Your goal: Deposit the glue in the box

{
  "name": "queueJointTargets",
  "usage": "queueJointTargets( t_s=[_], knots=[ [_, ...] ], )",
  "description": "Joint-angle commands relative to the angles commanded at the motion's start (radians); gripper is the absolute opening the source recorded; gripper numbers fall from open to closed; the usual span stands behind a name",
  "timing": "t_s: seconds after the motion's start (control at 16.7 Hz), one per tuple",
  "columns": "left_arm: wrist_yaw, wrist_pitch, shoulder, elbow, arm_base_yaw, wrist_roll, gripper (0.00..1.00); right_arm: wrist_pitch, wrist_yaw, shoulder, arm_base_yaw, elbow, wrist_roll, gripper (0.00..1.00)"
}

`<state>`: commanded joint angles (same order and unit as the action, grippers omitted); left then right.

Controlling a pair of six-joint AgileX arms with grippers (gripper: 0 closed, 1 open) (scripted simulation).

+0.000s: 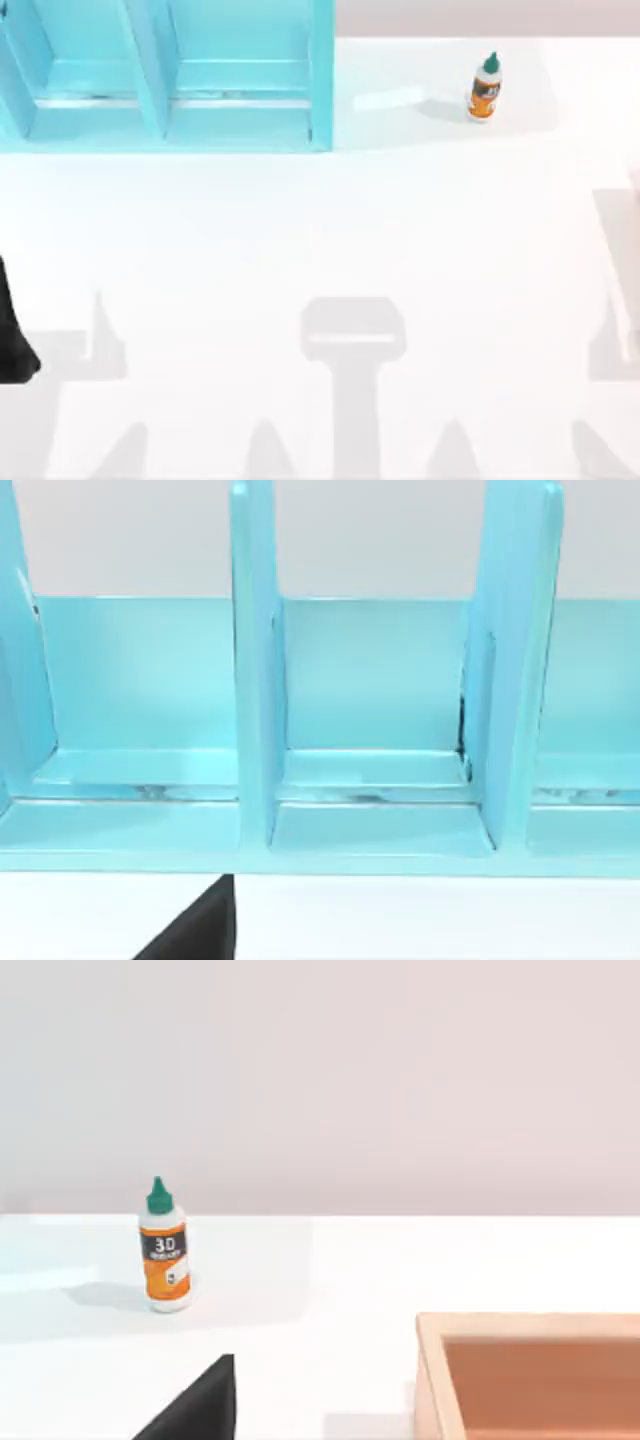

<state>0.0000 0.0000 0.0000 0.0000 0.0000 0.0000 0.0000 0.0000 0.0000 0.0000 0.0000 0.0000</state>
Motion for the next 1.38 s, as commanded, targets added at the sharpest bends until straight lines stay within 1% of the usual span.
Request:
queueJointTargets(
  t_s=[0.18, 0.3, 0.42, 0.6, 0.78, 1.2, 1.38],
  knots=[
    [0.000, 0.000, 0.000, 0.000, 0.000, 0.000, 1.00, 0.007, 0.001, 0.010, 0.004, 0.008, 0.000, 1.00],
    [0.000, 0.000, 0.000, 0.000, 0.000, 0.000, 1.00, 0.040, 0.005, 0.060, 0.025, 0.047, -0.001, 1.00],
    [0.000, 0.000, 0.000, 0.000, 0.000, 0.000, 1.00, 0.094, 0.014, 0.152, 0.058, 0.110, -0.003, 1.00],
    [0.000, 0.000, 0.000, 0.000, 0.000, 0.000, 1.00, 0.203, 0.040, 0.367, 0.117, 0.239, -0.006, 1.00],
    [0.000, 0.000, 0.000, 0.000, 0.000, 0.000, 1.00, 0.333, 0.085, 0.673, 0.177, 0.393, -0.006, 1.00],
    [0.000, 0.000, 0.000, 0.000, 0.000, 0.000, 1.00, 0.642, 0.222, 1.572, 0.295, 0.762, 0.019, 1.00],
    [0.000, 0.000, 0.000, 0.000, 0.000, 0.000, 1.00, 0.750, 0.280, 1.888, 0.327, 0.892, 0.043, 1.00]
  ],
)
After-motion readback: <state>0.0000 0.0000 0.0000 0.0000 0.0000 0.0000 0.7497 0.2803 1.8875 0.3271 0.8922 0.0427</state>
